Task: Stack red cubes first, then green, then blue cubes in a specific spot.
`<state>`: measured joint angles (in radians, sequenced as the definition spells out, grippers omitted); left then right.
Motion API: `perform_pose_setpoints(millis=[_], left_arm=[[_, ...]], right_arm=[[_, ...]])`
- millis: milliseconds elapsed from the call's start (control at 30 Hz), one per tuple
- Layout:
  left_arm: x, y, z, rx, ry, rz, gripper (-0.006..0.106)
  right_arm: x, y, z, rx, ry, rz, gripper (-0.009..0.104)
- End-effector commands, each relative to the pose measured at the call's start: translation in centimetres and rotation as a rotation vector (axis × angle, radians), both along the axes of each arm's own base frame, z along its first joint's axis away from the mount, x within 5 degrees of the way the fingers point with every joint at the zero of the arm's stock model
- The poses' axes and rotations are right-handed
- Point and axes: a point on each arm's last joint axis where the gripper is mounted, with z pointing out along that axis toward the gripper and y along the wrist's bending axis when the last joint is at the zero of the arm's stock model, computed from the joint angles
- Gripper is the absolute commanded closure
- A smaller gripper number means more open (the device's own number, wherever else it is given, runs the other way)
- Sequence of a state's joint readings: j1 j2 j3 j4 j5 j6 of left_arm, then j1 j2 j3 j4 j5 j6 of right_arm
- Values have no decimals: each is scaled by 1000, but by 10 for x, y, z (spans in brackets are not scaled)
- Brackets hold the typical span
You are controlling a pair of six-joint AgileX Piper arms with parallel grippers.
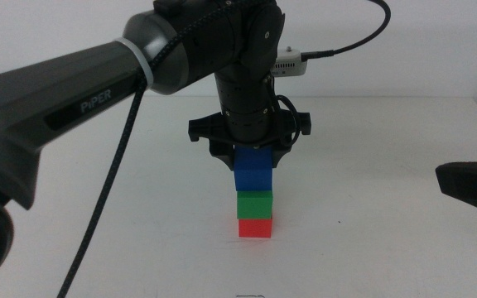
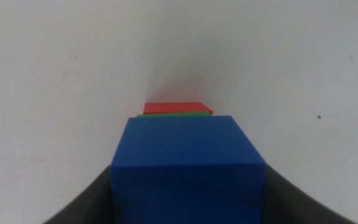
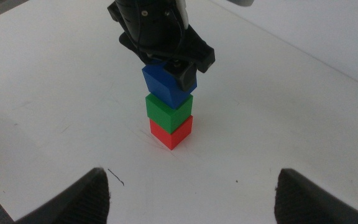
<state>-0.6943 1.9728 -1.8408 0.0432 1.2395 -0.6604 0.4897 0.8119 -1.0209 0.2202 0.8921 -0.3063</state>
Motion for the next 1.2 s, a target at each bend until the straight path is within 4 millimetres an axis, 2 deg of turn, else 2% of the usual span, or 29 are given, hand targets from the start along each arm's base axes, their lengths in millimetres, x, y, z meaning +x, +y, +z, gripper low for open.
perform_pose_setpoints(millis=[0,267,433,533,600,633,900,933,1067,1167], left_arm=[[-11,6,27,-17,-10,14,101],[-6,2,14,2,14,14,101],[-6,2,14,3,15,14,101],[-7,0,14,-16,30,14,97],[-7,0,14,-24,27,14,91],[-6,-1,15,-30,13,-1,52],[-9,1,31,-68,-44,-18,10],[-10,3,34,-74,-58,-18,6],[-14,9,51,-85,-111,-20,7],[-20,20,71,-83,-167,-35,7]], right_arm=[[1,-1,14,47,-86,-17,27],[1,-1,14,47,-86,-17,27],[1,-1,14,47,-86,-17,27],[1,-1,14,47,-86,-17,27],[1,-1,14,47,-86,-17,27],[1,-1,14,47,-86,-17,27],[1,-1,14,47,-86,-17,27],[1,-1,14,47,-86,-17,27],[1,-1,14,47,-86,-17,27],[1,-1,14,47,-86,-17,27]])
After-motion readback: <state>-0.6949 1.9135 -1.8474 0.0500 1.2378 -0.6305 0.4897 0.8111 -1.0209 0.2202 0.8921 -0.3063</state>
